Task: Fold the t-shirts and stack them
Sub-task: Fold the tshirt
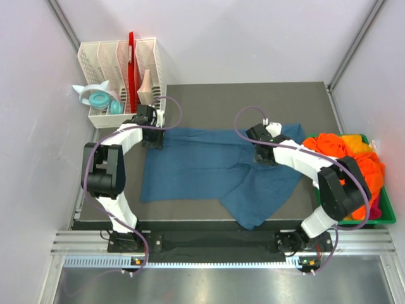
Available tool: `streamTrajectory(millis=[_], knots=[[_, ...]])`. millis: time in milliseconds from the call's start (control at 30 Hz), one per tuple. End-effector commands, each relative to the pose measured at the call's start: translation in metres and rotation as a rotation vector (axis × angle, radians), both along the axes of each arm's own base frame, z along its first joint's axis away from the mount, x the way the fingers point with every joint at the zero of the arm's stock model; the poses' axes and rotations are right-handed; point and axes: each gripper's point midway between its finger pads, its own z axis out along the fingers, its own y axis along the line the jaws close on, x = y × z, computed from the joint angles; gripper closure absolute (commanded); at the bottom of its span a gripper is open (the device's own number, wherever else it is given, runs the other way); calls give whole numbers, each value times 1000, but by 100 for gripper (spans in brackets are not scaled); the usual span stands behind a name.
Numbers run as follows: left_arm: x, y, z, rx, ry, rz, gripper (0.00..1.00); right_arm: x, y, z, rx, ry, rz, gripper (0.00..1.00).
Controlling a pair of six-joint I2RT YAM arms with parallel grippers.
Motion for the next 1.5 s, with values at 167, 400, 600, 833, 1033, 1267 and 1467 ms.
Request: streamTrajectory(millis=[167, 400, 600, 833, 1033, 1267, 1467], knots=[[34, -5, 15, -32, -74, 48, 53, -31, -5, -30, -77, 204, 51, 52], [77, -15, 51, -76, -182, 43, 52, -63, -5, -49, -51, 346, 87, 52], [113, -19, 58, -81, -196, 46, 52, -95, -11, -61, -31, 436, 86, 49], [130, -19, 43, -67, -181, 36, 52, -126, -12, -66, -1, 521, 116, 47], [126, -22, 62, -92, -214, 18, 52, -76, -18, -7, -38, 217, 35, 48], [102, -39, 118, -197, -328, -37, 50, 58, 40, 122, 77, -200, 30, 46], [60, -50, 62, -202, -182, -103, 53, 117, 95, 87, 73, -137, 169, 74]])
